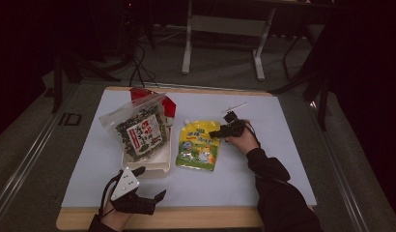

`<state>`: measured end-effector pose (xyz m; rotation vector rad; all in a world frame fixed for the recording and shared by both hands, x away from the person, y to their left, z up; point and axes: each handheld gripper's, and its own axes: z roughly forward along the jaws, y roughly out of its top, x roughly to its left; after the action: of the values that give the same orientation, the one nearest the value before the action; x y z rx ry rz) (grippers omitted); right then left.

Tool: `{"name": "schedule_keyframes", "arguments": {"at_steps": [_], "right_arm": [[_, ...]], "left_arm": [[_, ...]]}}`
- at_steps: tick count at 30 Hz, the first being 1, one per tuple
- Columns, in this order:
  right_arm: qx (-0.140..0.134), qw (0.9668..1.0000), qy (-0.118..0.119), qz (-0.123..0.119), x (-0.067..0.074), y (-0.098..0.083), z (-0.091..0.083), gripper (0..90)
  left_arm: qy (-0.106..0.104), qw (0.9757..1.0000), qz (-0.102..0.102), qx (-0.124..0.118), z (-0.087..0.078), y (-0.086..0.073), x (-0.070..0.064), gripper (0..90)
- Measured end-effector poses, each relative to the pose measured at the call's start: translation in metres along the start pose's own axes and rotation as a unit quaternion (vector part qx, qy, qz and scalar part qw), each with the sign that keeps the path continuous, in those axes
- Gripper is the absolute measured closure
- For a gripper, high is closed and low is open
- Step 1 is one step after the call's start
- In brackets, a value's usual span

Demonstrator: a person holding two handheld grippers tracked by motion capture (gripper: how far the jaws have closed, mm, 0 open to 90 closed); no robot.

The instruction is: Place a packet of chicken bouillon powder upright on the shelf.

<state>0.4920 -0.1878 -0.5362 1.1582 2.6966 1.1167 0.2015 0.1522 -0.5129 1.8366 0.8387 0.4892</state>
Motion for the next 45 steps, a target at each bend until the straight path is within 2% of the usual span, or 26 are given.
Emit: {"name": "schedule_keyframes", "arguments": {"at_steps": [3, 4, 6, 7, 8, 9, 11, 16, 22, 27, 31, 32, 36, 39, 43, 45], "right_arm": [[0.005, 0.9999, -0.004, -0.014, 0.003, 0.001, 0.0, 55.1], [0.006, 0.9998, -0.004, -0.018, 0.004, 0.001, 0.0, 57.2], [0.015, 0.9996, -0.002, -0.024, 0.007, 0.002, 0.0, 69.0], [0.016, 0.9994, -0.004, -0.029, 0.009, 0.002, 0.0, 71.0], [0.02, 0.9993, -0.005, -0.032, 0.01, 0.003, 0.0, 79.9], [0.022, 0.9992, -0.002, -0.034, 0.011, 0.003, 0.0, 82.2], [0.032, 0.9987, -0.012, -0.038, 0.014, 0.005, 0.0, 89.1], [0.034, 0.9965, -0.037, -0.067, 0.024, 0.007, -0.005, 90.0], [0.008, 0.997, -0.034, -0.07, 0.029, 0.009, -0.02, 90.0], [-0.008, 0.9959, -0.036, -0.083, 0.038, 0.01, -0.033, 90.0], [-0.018, 0.9949, -0.038, -0.091, 0.044, 0.009, -0.043, 90.0], [-0.023, 0.9945, -0.037, -0.096, 0.046, 0.009, -0.046, 90.0], [-0.045, 0.9913, -0.038, -0.117, 0.061, 0.006, -0.062, 90.0], [-0.062, 0.9886, -0.039, -0.132, 0.07, 0.004, -0.072, 90.0], [-0.083, 0.9835, -0.031, -0.158, 0.086, 0.001, -0.086, 90.0], [-0.091, 0.9813, -0.026, -0.168, 0.093, 0.0, -0.092, 90.0]], "left_arm": [[-0.001, 1.0, 0.0, 0.0, 0.0, 0.0, 0.0, 0.8], [-0.001, 1.0, -0.001, 0.0, 0.0, 0.0, 0.0, 0.9], [-0.001, 1.0, 0.0, 0.0, 0.001, 0.0, 0.0, 0.9], [-0.002, 1.0, -0.001, 0.0, 0.001, 0.0, 0.0, 0.9], [-0.002, 1.0, 0.0, 0.0, 0.001, 0.0, -0.001, 0.9], [-0.002, 1.0, 0.001, 0.0, 0.001, 0.0, -0.001, 0.9], [-0.002, 1.0, 0.001, 0.0, 0.001, 0.001, -0.001, 0.9], [-0.001, 1.0, 0.002, -0.003, 0.0, 0.001, -0.002, 0.9], [0.0, 1.0, 0.004, -0.003, -0.001, 0.003, -0.002, 0.9], [0.002, 1.0, 0.005, -0.006, -0.001, 0.004, -0.003, 0.9], [0.001, 0.9999, 0.01, -0.006, -0.002, 0.005, -0.003, 0.9], [-0.003, 0.9998, 0.021, -0.005, -0.003, 0.007, -0.002, 0.9], [-0.007, 0.9994, 0.027, -0.023, -0.008, 0.01, 0.0, 0.9], [-0.007, 0.999, 0.034, -0.027, -0.01, 0.013, 0.0, 2.3], [-0.014, 0.9996, 0.02, -0.012, -0.01, 0.018, -0.002, 2.3], [-0.03, 0.9995, 0.012, -0.001, -0.009, 0.021, -0.002, 2.3]]}}
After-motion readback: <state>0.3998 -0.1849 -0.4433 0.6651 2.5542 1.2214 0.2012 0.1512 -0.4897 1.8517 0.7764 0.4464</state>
